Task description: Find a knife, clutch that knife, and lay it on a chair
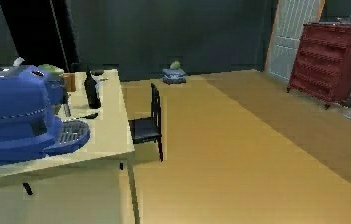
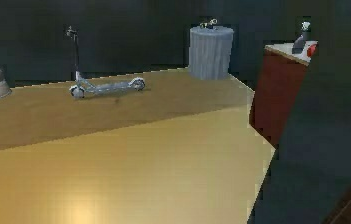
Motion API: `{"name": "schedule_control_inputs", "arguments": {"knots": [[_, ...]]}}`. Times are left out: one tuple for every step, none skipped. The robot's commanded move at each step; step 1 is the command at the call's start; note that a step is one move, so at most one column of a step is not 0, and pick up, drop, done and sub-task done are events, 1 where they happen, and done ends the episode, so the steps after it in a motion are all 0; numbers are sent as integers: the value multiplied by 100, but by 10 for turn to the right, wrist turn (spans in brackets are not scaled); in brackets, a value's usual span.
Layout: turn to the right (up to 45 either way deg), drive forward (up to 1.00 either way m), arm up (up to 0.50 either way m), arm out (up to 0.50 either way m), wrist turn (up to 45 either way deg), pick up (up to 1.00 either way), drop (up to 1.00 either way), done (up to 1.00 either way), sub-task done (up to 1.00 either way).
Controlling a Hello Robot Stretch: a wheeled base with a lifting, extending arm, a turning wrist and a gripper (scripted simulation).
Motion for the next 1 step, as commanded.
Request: {"name": "schedule_control_inputs", "arguments": {"knots": [[450,0,0,0,0,0,0,0,0]]}}
